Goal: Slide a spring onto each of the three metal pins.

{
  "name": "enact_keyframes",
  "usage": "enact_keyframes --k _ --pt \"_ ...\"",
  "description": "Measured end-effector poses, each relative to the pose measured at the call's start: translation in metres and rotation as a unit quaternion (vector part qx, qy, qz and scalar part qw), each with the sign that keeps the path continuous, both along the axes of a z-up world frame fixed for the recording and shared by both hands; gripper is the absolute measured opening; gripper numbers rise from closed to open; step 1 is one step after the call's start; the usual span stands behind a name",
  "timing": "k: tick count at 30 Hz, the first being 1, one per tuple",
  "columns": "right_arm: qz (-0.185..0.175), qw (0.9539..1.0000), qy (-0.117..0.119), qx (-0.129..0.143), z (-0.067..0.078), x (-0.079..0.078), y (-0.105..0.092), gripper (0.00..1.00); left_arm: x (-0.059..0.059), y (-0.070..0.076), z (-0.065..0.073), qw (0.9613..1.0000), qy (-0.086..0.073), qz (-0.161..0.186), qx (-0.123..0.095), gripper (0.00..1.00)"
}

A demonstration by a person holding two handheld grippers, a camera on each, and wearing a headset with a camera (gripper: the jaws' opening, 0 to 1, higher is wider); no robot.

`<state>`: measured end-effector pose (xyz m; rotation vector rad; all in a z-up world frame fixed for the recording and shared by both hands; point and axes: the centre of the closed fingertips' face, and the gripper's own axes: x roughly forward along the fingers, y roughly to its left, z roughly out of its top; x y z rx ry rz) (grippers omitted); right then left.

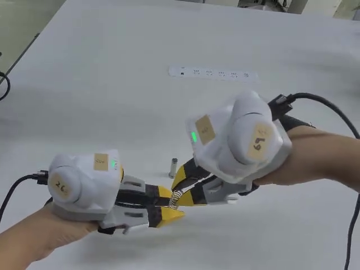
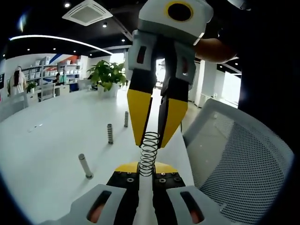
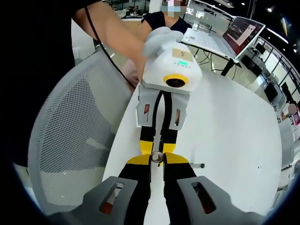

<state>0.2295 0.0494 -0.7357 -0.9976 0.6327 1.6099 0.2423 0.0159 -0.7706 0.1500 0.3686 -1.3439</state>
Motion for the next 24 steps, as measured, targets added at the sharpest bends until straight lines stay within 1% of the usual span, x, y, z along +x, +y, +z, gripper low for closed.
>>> enact_keyframes --k 3,4,6,8,10,13,14,18,24 --pt "-0.019 0.9995 0.016 -0.021 -0.0006 0.0008 -0.0016 0.06 -0.0004 -0.0015 0.0000 1.0000 0.001 -0.001 0.000 0.01" --pt "-0.027 0.9988 0.021 -0.033 -0.0015 0.0011 -0.0028 0.06 -0.0004 -0.0018 -0.0003 1.0000 0.000 -0.002 0.001 0.01" --pt "-0.040 0.9974 0.036 -0.047 -0.0017 0.0001 -0.0030 0.06 -0.0012 -0.0026 -0.0006 1.0000 0.002 -0.003 0.000 0.01" --pt "-0.040 0.9971 0.037 -0.053 -0.0026 0.0008 -0.0030 0.06 -0.0025 -0.0038 -0.0009 1.0000 0.003 -0.004 -0.001 0.01" --pt "-0.054 0.9955 0.048 -0.060 -0.0035 -0.0001 -0.0038 0.06 -0.0035 -0.0042 -0.0015 1.0000 0.005 -0.005 -0.001 0.01" --pt "-0.055 0.9947 0.050 -0.071 -0.0048 -0.0016 -0.0033 0.06 -0.0049 -0.0049 -0.0032 1.0000 0.006 -0.007 -0.001 0.01" --pt "-0.061 0.9936 0.053 -0.079 -0.0055 -0.0021 -0.0041 0.06 -0.0052 -0.0055 -0.0034 1.0000 0.007 -0.007 -0.001 0.01" --pt "-0.058 0.9926 0.052 -0.093 -0.0055 -0.0022 -0.0018 0.06 -0.0055 -0.0059 -0.0039 0.9999 0.007 -0.007 -0.002 0.01" --pt "-0.046 0.9930 0.043 -0.100 -0.0040 -0.0011 -0.0009 0.06 -0.0038 -0.0030 -0.0022 0.9999 0.008 -0.002 -0.007 0.01"
